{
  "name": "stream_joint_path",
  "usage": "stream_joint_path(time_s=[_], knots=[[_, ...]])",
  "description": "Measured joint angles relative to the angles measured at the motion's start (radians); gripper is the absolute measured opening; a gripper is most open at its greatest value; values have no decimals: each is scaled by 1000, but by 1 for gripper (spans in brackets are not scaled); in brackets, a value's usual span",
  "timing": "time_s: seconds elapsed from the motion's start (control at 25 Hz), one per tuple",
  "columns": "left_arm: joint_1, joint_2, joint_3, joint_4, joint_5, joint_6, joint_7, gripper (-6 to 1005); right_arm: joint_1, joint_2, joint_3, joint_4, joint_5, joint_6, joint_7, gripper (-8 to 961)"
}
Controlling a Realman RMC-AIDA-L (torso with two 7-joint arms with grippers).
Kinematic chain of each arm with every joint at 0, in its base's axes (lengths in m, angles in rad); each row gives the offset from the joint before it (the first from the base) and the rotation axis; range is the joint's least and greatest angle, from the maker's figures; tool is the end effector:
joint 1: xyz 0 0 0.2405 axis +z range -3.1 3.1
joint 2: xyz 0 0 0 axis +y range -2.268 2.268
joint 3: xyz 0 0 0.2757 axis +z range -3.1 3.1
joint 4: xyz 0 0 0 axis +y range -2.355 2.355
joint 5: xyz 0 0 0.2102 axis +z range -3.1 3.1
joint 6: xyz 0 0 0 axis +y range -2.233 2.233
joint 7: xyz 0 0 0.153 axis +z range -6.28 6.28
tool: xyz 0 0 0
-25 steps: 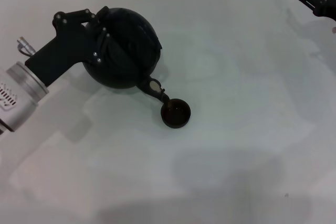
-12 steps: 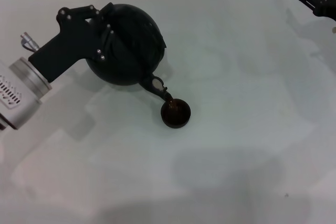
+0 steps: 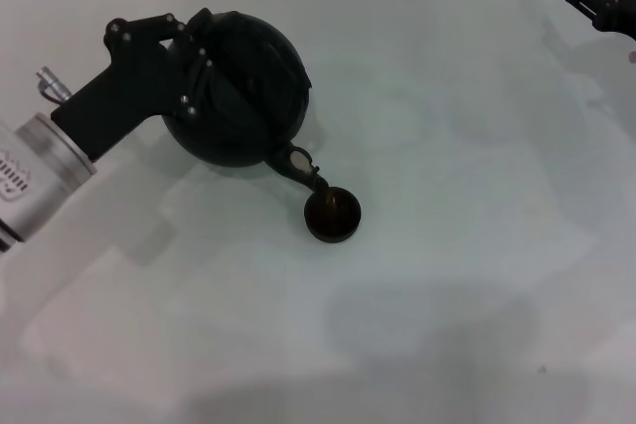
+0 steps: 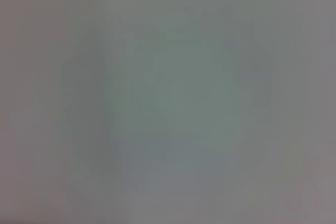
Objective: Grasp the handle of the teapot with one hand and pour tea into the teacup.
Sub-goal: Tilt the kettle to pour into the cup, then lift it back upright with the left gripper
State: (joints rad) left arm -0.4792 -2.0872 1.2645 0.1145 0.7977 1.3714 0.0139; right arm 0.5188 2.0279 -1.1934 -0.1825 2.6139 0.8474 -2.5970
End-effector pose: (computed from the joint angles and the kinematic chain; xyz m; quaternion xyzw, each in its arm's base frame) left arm -0.2877 0.3273 -0.0622 -0.8493 0.0822 -0.2595 0.4524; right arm 0.3592 0.3944 -0.0057 -0.7485 0.2995 0.2368 0.5421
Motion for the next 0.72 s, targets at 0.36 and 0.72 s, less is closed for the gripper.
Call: stream_joint_path(time_s=[0.36, 0.72], knots=[[10, 2, -4, -1, -1, -14, -181, 117, 3, 0, 0, 0, 0, -5, 0, 868], [48, -6, -3, -3, -137, -1, -328, 118, -1, 0, 0, 0, 0, -5, 0, 868]])
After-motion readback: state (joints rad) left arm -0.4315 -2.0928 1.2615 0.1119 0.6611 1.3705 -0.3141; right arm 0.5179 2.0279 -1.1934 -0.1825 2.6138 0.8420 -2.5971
